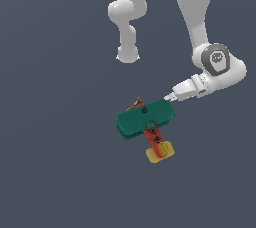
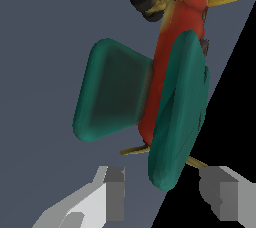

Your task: Pick up the object and move it to a goal position.

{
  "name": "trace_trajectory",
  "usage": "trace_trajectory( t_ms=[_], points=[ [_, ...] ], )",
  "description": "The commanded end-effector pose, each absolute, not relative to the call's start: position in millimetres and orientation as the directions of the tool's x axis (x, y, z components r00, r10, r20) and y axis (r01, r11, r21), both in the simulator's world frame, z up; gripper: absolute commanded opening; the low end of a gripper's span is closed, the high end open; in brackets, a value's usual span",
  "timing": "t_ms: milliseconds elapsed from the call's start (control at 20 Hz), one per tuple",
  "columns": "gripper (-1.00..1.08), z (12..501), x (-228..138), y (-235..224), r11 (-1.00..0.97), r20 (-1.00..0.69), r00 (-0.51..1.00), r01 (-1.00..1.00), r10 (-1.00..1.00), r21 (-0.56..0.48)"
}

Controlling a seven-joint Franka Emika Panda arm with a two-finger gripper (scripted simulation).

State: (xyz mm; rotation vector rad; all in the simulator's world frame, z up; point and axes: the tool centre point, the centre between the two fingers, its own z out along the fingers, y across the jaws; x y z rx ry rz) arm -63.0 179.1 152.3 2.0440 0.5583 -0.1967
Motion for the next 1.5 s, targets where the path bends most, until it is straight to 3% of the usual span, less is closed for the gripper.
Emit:
trace_trajectory(
  t_ms=[0, 1450],
  points=[
    [0.28, 152.4, -61.6, 178.1, -0.415, -0.357, 0.883, 0.460, 0.305, 0.785],
    [0.28, 149.5, -53.9, 171.9, -0.313, -0.364, 0.881, 0.452, 0.301, 0.835]
  ],
)
